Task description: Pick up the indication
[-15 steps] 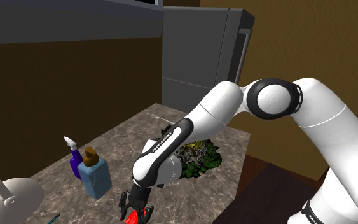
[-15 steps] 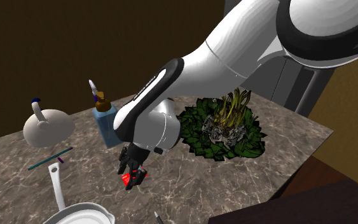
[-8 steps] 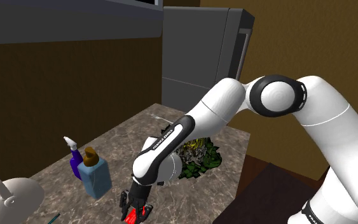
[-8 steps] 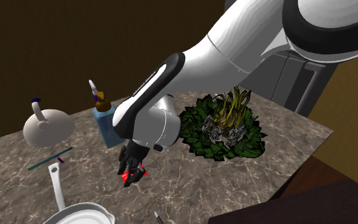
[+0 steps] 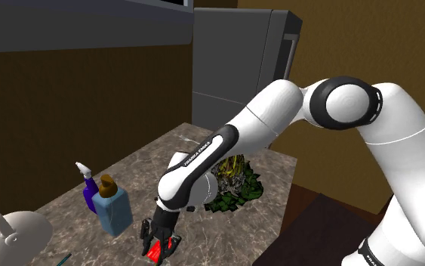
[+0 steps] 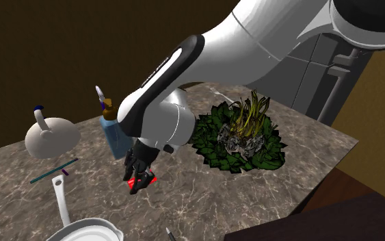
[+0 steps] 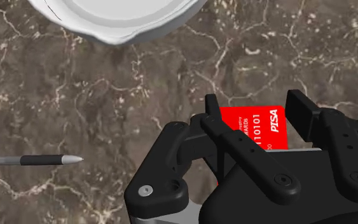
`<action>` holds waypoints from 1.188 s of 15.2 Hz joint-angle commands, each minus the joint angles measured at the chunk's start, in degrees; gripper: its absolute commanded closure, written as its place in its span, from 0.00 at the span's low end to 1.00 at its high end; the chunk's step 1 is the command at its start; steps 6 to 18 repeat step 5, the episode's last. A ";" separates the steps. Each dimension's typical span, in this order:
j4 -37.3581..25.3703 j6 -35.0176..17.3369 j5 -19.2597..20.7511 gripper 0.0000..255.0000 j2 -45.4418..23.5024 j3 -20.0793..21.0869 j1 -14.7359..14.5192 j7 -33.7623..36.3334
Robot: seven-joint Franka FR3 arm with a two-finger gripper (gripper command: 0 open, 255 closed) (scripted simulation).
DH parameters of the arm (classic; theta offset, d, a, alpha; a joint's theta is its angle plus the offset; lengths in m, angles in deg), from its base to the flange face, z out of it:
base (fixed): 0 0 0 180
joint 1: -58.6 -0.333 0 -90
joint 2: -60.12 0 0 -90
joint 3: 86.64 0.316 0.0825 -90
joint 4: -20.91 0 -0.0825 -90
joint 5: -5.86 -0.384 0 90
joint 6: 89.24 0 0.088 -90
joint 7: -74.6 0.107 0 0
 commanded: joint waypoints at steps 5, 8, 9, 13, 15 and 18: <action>1.08 1.61 -0.06 1.00 2.84 0.17 0.46 0.95; 1.08 1.61 -0.06 1.00 2.84 0.17 0.46 0.95; 1.08 1.61 -0.06 1.00 2.84 0.17 0.46 0.95; 1.08 1.61 -0.06 1.00 2.84 0.17 0.46 0.95; 1.08 1.61 -0.06 1.00 2.84 0.17 0.46 0.95; 1.08 1.61 -0.06 1.00 2.84 0.17 0.46 0.95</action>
